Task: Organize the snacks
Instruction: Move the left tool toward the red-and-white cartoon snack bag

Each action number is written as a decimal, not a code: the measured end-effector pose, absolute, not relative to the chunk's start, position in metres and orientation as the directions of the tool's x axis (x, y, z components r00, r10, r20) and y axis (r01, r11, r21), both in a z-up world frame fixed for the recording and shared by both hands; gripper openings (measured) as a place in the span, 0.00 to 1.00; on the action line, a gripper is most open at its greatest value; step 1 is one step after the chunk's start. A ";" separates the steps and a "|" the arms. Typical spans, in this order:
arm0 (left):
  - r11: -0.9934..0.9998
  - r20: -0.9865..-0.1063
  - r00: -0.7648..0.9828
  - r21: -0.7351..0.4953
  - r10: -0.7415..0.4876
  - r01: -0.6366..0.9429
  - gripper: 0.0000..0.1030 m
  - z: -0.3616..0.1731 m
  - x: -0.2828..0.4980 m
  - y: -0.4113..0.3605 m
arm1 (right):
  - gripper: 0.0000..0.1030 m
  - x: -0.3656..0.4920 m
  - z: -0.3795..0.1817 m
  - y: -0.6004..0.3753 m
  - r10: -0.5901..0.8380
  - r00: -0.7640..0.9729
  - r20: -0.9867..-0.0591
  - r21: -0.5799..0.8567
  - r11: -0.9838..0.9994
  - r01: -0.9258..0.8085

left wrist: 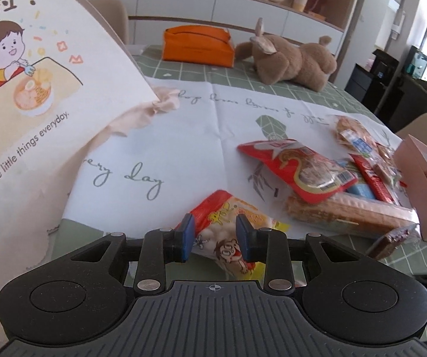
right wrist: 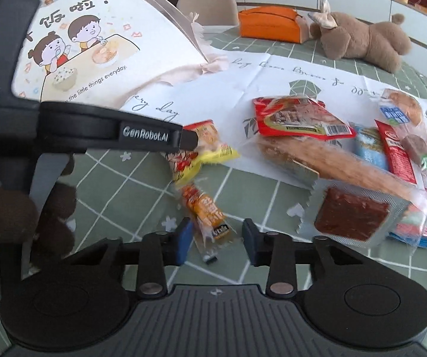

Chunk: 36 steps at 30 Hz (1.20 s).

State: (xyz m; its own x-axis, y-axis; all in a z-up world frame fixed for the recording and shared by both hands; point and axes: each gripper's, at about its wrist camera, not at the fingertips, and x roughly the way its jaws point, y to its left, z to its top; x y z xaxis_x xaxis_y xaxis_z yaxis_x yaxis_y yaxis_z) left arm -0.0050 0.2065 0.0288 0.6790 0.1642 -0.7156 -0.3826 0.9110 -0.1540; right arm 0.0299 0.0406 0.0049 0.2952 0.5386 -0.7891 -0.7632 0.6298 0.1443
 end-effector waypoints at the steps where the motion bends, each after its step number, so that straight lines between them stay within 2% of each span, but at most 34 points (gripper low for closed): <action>1: 0.913 -0.713 0.680 -0.146 0.169 -0.380 0.33 0.029 -0.003 0.205 | 0.31 0.032 0.006 0.032 0.528 0.299 -0.795 0.149 0.647 -0.748; 8: 0.965 -0.703 0.702 -0.090 0.114 -0.247 0.33 0.028 0.009 0.178 | 0.29 0.036 0.013 -0.062 0.436 0.390 -0.811 0.132 0.786 -0.605; 13: 0.995 -0.709 0.705 -0.080 -0.013 -0.062 0.33 0.029 0.006 0.146 | 0.29 0.041 0.010 -0.125 0.333 0.479 -0.812 0.079 0.876 -0.476; 16: 0.994 -0.706 0.702 -0.110 -0.093 0.021 0.33 0.033 0.002 0.133 | 0.29 0.049 0.004 -0.155 0.305 0.501 -0.810 0.098 0.912 -0.398; 17: 0.993 -0.694 0.713 -0.119 -0.097 0.020 0.33 0.035 0.000 0.131 | 0.31 0.051 0.004 -0.162 0.292 0.512 -0.808 0.098 0.923 -0.372; 19: 0.991 -0.678 0.733 -0.128 -0.051 -0.049 0.34 0.039 0.002 0.134 | 0.41 0.053 0.003 -0.170 0.261 0.536 -0.803 0.089 0.942 -0.325; 20: 0.987 -0.682 0.731 -0.127 -0.013 -0.101 0.34 0.040 0.005 0.139 | 0.51 0.052 0.002 -0.171 0.254 0.540 -0.803 0.091 0.946 -0.310; 21: 0.980 -0.693 0.720 -0.123 0.027 -0.155 0.32 0.039 0.009 0.145 | 0.55 0.051 0.002 -0.172 0.249 0.541 -0.804 0.096 0.951 -0.294; 23: 0.964 -0.719 0.691 -0.120 0.080 -0.236 0.32 0.032 0.014 0.156 | 0.56 0.049 -0.001 -0.174 0.256 0.537 -0.804 0.115 0.952 -0.282; 25: 0.959 -0.741 0.668 -0.130 0.074 -0.251 0.32 0.024 0.018 0.163 | 0.59 0.044 -0.002 -0.175 0.261 0.539 -0.801 0.119 0.952 -0.283; 27: 0.968 -0.754 0.656 -0.133 0.041 -0.213 0.31 0.018 0.018 0.159 | 0.66 0.043 -0.001 -0.171 0.254 0.546 -0.798 0.110 0.953 -0.283; 33: 0.990 -0.759 0.637 -0.124 -0.138 0.066 0.29 0.019 0.003 0.116 | 0.69 0.039 0.000 -0.173 0.255 0.535 -0.805 0.110 0.951 -0.288; 36: 0.980 -0.764 0.614 -0.133 -0.198 0.151 0.29 0.018 -0.008 0.096 | 0.72 0.039 -0.001 -0.170 0.256 0.531 -0.808 0.108 0.950 -0.293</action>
State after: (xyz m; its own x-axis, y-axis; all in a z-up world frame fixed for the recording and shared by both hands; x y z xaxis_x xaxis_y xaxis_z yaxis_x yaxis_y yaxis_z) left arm -0.0078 0.0956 0.0176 0.6142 -0.1982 -0.7638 0.1508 0.9796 -0.1329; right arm 0.0394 -0.1704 -0.0013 0.5312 0.2558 -0.8077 -0.2929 0.9500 0.1082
